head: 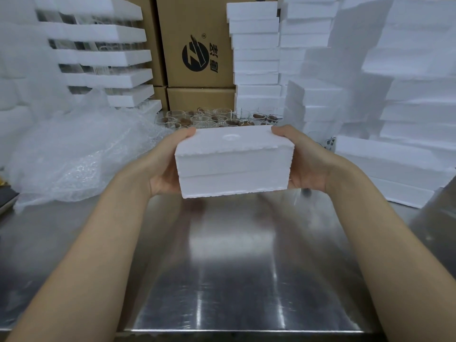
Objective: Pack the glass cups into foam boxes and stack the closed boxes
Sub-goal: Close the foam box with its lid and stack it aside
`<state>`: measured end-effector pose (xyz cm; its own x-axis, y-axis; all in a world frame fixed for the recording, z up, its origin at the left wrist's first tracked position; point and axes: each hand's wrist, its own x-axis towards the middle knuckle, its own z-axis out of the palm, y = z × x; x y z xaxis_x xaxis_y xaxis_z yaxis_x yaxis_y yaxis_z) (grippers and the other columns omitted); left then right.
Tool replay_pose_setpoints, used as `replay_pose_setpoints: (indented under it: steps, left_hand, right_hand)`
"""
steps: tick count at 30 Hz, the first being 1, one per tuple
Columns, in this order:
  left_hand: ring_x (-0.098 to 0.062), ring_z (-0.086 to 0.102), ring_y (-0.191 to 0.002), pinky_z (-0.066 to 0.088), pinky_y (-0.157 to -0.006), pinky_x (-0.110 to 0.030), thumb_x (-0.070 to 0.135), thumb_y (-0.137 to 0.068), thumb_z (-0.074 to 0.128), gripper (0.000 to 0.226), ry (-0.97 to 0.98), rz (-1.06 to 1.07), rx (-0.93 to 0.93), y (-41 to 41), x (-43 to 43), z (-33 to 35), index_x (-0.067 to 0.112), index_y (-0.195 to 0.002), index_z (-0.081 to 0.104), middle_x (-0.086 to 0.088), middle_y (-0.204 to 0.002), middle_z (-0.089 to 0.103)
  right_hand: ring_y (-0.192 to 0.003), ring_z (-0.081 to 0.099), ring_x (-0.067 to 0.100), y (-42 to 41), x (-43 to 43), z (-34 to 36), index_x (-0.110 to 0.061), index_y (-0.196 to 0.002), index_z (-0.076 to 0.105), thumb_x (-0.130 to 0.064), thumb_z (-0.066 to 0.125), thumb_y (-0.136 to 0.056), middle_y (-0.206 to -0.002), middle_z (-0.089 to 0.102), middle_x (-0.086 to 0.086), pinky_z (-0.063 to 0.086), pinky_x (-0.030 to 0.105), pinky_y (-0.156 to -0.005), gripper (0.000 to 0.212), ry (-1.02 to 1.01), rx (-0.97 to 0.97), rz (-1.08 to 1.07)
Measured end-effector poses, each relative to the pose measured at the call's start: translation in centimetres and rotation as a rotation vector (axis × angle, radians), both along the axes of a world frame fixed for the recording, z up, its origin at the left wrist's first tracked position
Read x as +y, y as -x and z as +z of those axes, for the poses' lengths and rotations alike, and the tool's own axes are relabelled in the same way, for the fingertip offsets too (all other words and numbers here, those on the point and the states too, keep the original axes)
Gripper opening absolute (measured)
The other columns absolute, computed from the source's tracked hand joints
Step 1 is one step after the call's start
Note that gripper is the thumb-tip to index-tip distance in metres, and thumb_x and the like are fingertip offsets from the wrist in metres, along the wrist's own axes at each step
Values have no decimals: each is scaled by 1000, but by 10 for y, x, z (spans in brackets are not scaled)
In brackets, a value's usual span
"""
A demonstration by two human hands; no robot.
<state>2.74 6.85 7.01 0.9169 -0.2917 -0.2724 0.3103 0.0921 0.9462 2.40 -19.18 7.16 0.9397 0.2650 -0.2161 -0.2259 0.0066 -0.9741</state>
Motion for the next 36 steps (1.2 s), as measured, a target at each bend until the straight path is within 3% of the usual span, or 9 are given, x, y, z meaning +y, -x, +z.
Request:
replay_pose_setpoints:
  steps: [5, 8, 12, 18, 23, 28, 32, 34, 36]
  left_hand:
    - [-28, 69, -102, 57, -76, -43, 66, -80, 56, 45, 84, -229, -28, 5, 8, 7, 33, -102, 75, -6, -115, 71]
    - [-27, 69, -101, 58, -73, -40, 58, -81, 57, 40, 90, -258, -17, 5, 8, 8, 30, -102, 76, -7, -115, 71]
    - [-25, 70, -100, 59, -73, -39, 54, -91, 48, 38, 45, -178, -25, 2, 2, 5, 31, -107, 74, -6, -117, 70]
    - [-23, 64, -114, 54, -90, -45, 79, -83, 32, 62, 0, -222, -213, 9, 1, 10, 40, -116, 67, 0, -125, 66]
    - [-10, 65, -109, 58, -79, -31, 79, -60, 56, 96, -235, -118, -466, 13, -10, 4, 45, -145, 28, 14, -127, 62]
    - [-7, 66, -103, 59, -79, -30, 67, -72, 49, 74, -297, -52, -561, 9, -14, -2, 41, -140, 36, 17, -118, 64]
    - [4, 65, -97, 55, -70, -18, 80, -70, 47, 79, -327, -33, -648, 11, -12, -2, 45, -140, 34, 30, -111, 64]
    - [-3, 62, -109, 54, -88, -33, 95, -62, 38, 86, -358, 26, -665, 12, -19, -1, 52, -137, 35, 25, -120, 62]
    - [-16, 58, -117, 43, -102, -51, 101, -49, 26, 88, -270, 159, -559, 13, -39, 5, 58, -121, 50, 15, -120, 65]
  right_hand:
    - [-69, 72, 17, -6, -1, -1, -28, -99, 65, -52, 50, -88, -79, 74, -2, 57, 33, -57, 31, -10, -41, -120]
    - [-62, 71, 16, -10, -4, -1, -27, -95, 64, -52, 50, -88, -72, 72, -3, 55, 31, -53, 29, -9, -50, -145]
    - [-68, 72, 18, -11, -5, -4, -26, -99, 64, -52, 48, -90, -79, 74, -1, 58, 35, -58, 32, -7, -29, -130]
    - [-65, 72, 22, -13, -6, -3, -24, -101, 64, -50, 47, -90, -75, 74, 1, 56, 36, -55, 34, -44, -7, -141]
    - [-66, 72, 25, -14, -12, -1, -22, -100, 64, -47, 43, -91, -76, 74, 4, 56, 39, -55, 34, -90, 3, -126]
    - [-73, 73, 27, -9, -11, 3, -23, -110, 64, -45, 40, -94, -84, 74, 4, 57, 41, -60, 35, -102, -2, -52]
    - [-68, 71, 23, 1, -13, 13, -22, -114, 62, -44, 43, -94, -78, 73, 1, 55, 36, -55, 35, -75, -82, -81]
    - [-61, 69, 17, 7, -18, 21, -23, -109, 61, -46, 44, -94, -69, 70, -4, 54, 30, -52, 32, -41, -152, -140]
    - [-59, 66, 16, 16, -31, 29, -26, -101, 61, -49, 45, -93, -68, 67, -5, 52, 27, -53, 29, 2, -215, -215]
